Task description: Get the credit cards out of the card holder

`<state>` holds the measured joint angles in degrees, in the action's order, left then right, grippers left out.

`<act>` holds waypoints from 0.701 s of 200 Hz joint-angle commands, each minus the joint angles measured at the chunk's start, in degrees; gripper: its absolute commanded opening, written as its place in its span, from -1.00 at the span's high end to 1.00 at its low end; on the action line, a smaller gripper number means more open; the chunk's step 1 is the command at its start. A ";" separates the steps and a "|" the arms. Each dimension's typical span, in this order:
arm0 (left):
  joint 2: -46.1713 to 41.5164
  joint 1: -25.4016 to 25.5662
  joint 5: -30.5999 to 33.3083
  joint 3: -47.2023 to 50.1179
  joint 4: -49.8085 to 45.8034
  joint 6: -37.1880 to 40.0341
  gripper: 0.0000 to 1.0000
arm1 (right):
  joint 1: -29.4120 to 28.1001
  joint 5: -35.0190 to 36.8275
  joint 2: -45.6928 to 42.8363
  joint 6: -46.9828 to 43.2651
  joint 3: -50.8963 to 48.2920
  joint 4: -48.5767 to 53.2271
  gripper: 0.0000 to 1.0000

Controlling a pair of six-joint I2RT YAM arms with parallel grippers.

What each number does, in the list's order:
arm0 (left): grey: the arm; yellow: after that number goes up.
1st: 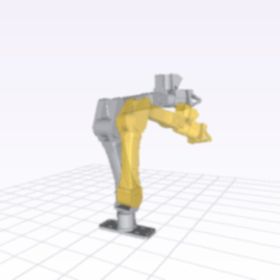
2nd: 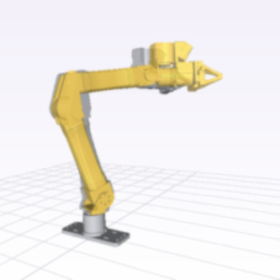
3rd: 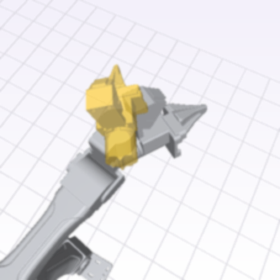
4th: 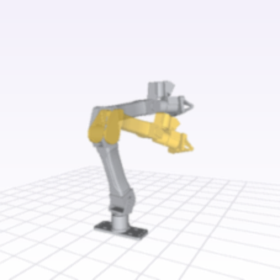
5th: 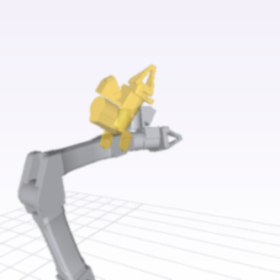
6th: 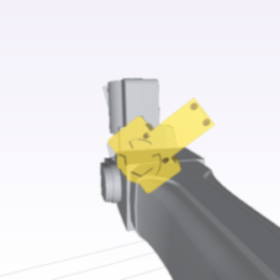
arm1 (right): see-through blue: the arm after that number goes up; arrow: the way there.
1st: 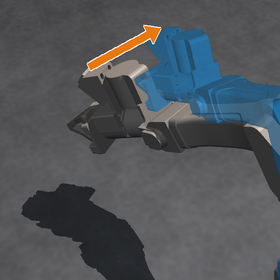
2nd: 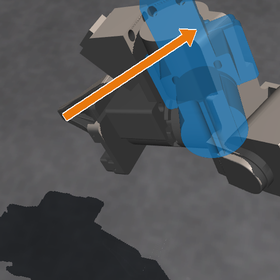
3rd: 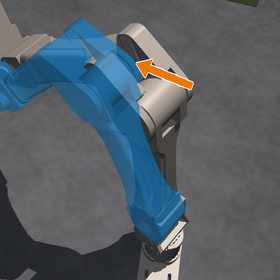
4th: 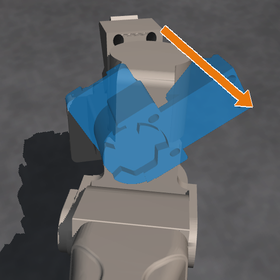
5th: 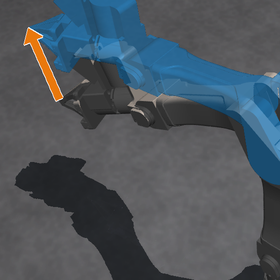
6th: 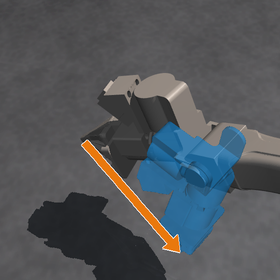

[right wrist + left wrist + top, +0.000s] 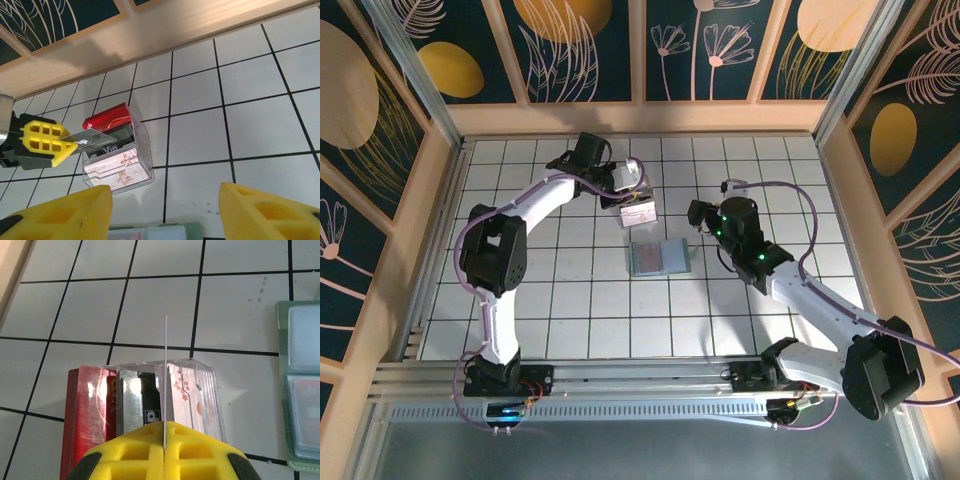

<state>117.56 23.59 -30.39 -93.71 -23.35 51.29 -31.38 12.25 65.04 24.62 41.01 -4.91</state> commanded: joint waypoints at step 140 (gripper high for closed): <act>8.36 -2.35 -3.56 -9.68 -6.00 1.56 1.00 | -0.28 3.30 -2.21 1.66 0.10 1.35 -0.17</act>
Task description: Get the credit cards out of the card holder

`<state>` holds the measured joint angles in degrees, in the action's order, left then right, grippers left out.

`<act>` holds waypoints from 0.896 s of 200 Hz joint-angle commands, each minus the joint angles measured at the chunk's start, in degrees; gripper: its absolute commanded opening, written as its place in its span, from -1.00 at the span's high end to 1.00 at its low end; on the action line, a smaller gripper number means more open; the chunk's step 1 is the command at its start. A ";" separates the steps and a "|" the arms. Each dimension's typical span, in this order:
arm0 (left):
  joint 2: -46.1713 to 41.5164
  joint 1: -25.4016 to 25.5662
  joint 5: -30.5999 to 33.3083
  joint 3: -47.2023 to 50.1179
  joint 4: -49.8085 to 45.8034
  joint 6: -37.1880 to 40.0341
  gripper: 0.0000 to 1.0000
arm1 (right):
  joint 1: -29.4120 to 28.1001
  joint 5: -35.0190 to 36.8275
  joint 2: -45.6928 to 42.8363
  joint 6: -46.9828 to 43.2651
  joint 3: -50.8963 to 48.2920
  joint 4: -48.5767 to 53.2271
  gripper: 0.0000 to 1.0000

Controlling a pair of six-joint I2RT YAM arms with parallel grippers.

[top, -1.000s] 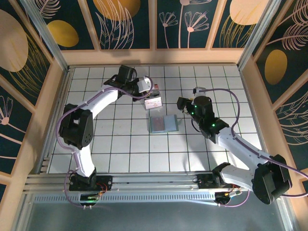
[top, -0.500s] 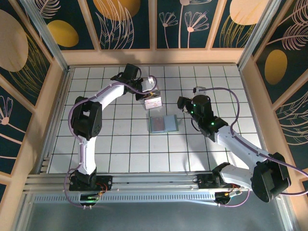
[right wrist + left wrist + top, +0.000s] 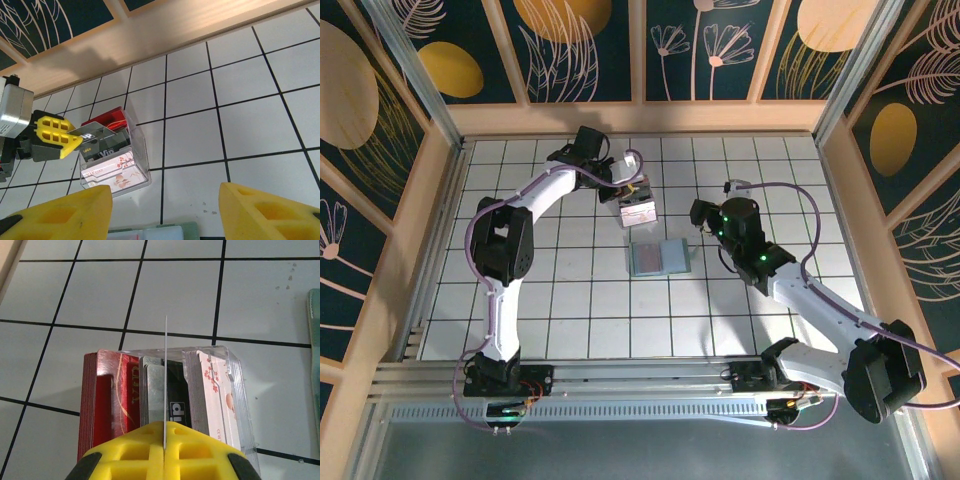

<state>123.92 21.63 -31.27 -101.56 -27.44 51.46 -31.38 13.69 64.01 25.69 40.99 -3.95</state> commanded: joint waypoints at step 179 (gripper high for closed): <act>5.81 -0.35 0.51 -5.09 -3.73 -1.80 0.69 | -0.35 0.03 -0.92 0.42 0.14 -0.55 -0.17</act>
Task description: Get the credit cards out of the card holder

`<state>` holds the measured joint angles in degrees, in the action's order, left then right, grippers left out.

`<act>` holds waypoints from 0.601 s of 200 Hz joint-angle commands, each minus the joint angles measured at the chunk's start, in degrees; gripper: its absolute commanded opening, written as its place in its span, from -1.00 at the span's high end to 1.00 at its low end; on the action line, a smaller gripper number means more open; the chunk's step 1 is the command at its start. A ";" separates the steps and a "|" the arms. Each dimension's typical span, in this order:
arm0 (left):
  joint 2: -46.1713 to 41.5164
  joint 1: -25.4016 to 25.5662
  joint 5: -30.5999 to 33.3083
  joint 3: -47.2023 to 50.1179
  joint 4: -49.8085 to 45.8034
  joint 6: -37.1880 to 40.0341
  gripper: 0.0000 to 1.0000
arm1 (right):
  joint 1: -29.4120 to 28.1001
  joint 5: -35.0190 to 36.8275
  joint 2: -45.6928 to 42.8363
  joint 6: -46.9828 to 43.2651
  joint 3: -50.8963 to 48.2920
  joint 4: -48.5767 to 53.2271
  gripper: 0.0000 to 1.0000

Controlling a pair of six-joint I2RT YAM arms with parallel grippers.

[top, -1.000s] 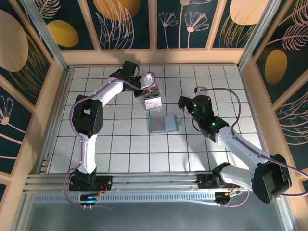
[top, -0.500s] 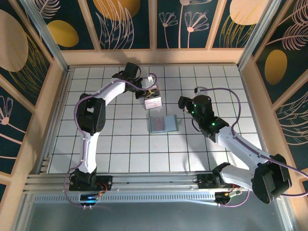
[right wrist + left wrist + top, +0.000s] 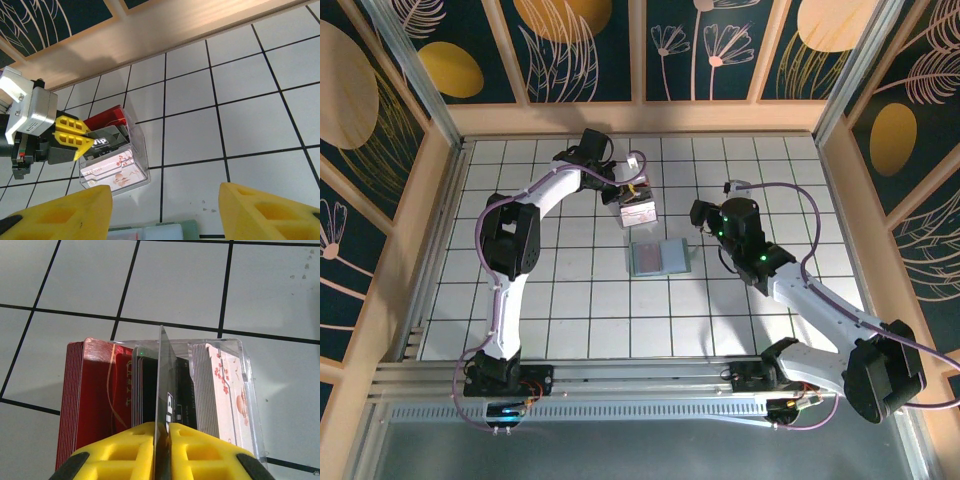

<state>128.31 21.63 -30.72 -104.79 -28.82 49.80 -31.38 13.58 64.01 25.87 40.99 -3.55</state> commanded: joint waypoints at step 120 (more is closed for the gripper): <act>-8.26 -0.36 -3.57 -0.09 -0.89 -7.15 0.29 | -0.29 -0.10 1.50 0.57 1.40 1.46 -0.10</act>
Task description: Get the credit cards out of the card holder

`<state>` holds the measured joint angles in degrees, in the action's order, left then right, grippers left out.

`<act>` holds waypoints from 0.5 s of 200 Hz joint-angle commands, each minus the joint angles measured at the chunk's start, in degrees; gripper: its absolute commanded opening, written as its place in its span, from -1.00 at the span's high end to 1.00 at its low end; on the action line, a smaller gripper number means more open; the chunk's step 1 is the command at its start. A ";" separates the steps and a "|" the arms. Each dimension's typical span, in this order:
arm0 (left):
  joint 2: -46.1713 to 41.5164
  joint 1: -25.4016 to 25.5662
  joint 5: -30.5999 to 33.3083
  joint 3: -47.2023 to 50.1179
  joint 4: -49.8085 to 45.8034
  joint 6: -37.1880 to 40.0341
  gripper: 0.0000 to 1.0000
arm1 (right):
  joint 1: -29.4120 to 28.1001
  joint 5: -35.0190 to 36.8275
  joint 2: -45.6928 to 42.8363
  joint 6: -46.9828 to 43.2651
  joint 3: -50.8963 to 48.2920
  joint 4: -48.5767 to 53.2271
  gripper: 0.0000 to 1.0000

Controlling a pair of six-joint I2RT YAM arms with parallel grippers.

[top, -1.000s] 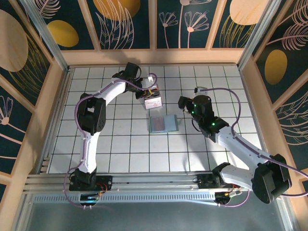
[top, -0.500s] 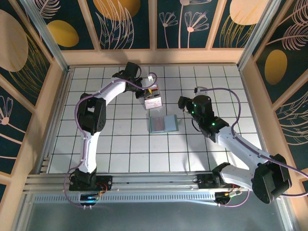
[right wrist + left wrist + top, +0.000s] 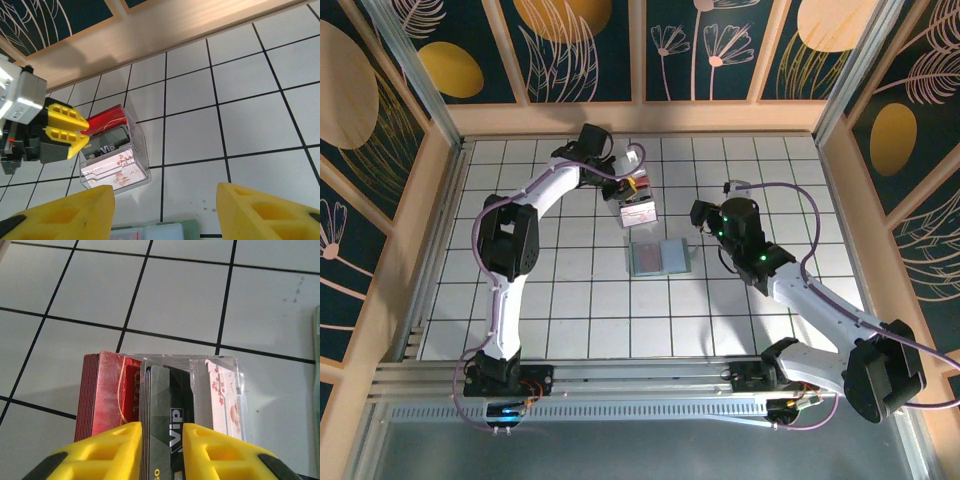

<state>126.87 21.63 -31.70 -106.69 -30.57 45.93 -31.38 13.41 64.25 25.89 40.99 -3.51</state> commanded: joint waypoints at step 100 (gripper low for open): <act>-35.32 -0.39 13.63 35.89 37.46 -28.96 -0.98 | -6.63 3.73 8.78 2.99 6.08 8.60 -0.08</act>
<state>96.55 21.63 -24.69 -77.30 -5.87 26.61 -36.40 15.03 71.18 26.70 44.91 2.72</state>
